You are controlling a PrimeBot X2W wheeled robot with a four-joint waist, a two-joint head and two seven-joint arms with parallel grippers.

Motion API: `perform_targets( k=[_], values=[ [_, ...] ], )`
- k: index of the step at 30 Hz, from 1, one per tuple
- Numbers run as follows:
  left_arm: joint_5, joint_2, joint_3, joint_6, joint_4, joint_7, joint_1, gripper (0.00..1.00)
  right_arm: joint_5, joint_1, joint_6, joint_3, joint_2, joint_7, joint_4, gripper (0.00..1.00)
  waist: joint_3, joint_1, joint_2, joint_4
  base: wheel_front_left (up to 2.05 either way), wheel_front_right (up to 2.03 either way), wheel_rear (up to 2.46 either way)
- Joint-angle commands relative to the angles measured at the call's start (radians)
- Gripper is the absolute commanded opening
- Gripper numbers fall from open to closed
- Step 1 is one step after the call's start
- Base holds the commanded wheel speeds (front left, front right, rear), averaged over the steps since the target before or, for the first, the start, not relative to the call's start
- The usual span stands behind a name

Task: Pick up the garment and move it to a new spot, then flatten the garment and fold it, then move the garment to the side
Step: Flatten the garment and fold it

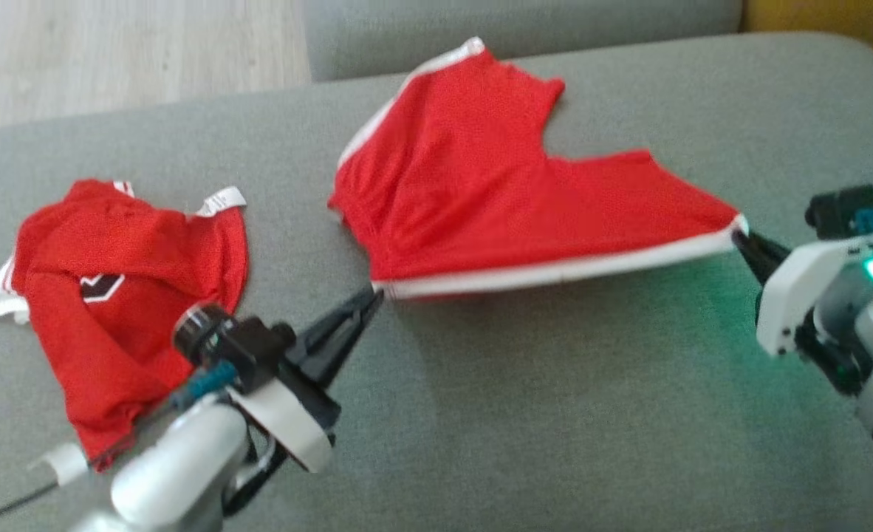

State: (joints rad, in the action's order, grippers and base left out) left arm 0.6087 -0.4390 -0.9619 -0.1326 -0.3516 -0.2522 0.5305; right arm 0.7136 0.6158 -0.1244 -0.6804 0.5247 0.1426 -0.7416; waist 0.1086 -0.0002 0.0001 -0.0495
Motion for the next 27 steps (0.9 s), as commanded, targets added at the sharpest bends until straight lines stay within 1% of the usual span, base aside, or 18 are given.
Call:
perform_targets(
  k=[1, 7, 11, 15, 21, 27],
  values=[
    [-0.009, -0.026, 0.055, 0.002, 0.029, -0.009, 0.022, 0.00, 0.012, -0.012, -0.006, -0.005, 0.040, 0.002, 0.030, 0.00, -0.025, 0.0002, -0.0001, 0.000, 0.00, 0.00, 0.00],
    [-0.025, -0.022, 0.030, 0.004, 0.054, -0.009, -0.064, 0.00, 0.062, -0.103, -0.006, -0.015, 0.084, 0.031, 0.100, 0.00, -0.081, 0.0002, -0.0001, -0.004, 0.00, 0.00, 0.00],
    [-0.020, -0.022, 0.015, 0.017, 0.084, -0.009, -0.115, 0.00, 0.085, -0.158, -0.006, -0.002, 0.116, 0.051, 0.152, 0.00, -0.101, 0.0002, -0.0001, -0.007, 0.00, 0.00, 0.00],
    [-0.015, -0.022, 0.002, 0.038, 0.131, 0.003, -0.149, 0.00, 0.089, -0.203, -0.006, 0.034, 0.147, 0.059, 0.207, 0.00, -0.104, 0.0002, -0.0001, -0.005, 0.00, 0.00, 0.00],
    [-0.010, -0.020, 0.016, 0.055, 0.166, 0.012, -0.128, 0.00, 0.050, -0.219, -0.006, 0.121, 0.156, 0.054, 0.265, 0.00, -0.065, 0.0002, -0.0001, 0.012, 0.00, 0.00, 0.00],
    [-0.006, -0.018, 0.050, 0.063, 0.160, 0.017, -0.061, 0.00, -0.040, -0.157, -0.006, 0.217, 0.133, 0.055, 0.307, 0.00, 0.016, 0.0002, -0.0001, 0.045, 0.00, 0.00, 0.00]
  ],
)
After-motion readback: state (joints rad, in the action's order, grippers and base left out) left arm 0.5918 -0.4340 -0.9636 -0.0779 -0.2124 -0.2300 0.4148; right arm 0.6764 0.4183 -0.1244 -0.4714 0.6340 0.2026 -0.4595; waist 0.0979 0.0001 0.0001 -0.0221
